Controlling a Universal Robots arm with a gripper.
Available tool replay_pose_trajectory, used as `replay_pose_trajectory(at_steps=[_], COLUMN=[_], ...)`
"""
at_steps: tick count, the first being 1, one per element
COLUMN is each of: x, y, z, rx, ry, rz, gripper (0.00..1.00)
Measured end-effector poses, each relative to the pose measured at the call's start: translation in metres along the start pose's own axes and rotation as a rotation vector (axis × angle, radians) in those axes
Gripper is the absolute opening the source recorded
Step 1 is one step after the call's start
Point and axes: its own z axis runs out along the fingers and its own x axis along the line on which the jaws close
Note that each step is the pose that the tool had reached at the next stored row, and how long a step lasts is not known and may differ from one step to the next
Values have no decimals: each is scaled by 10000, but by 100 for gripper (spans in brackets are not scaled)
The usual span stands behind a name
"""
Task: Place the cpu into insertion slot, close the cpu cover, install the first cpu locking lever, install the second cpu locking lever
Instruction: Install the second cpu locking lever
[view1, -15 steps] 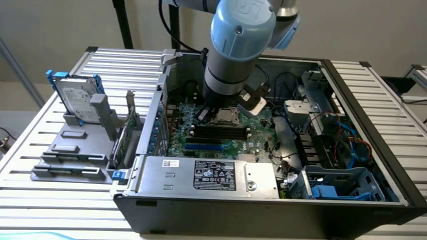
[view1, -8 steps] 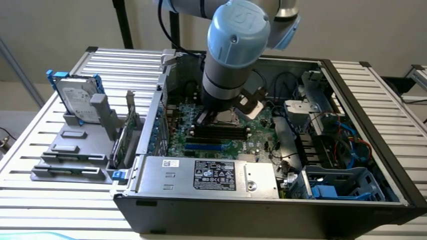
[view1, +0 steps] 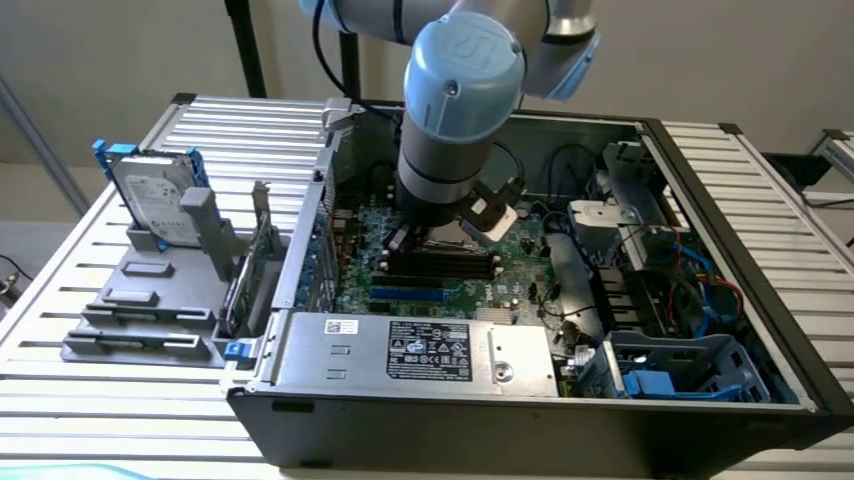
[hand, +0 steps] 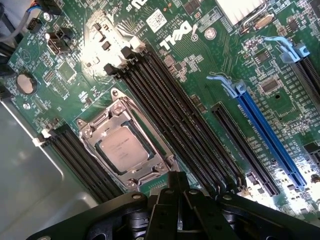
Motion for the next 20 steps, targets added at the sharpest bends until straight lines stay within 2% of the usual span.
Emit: replay_pose_trajectory(at_steps=[6,10,15,17,20], x=[6,4,-11,-13,-4], y=[-30,-38,-45,-50,-60], z=[56,84,117,128,148], rx=[-43,-112,-189,-206,-213], ry=[20,20,-29,-49,-50], rz=[-17,-39,-49,-48,-49], gripper=[11,11,11,11,11])
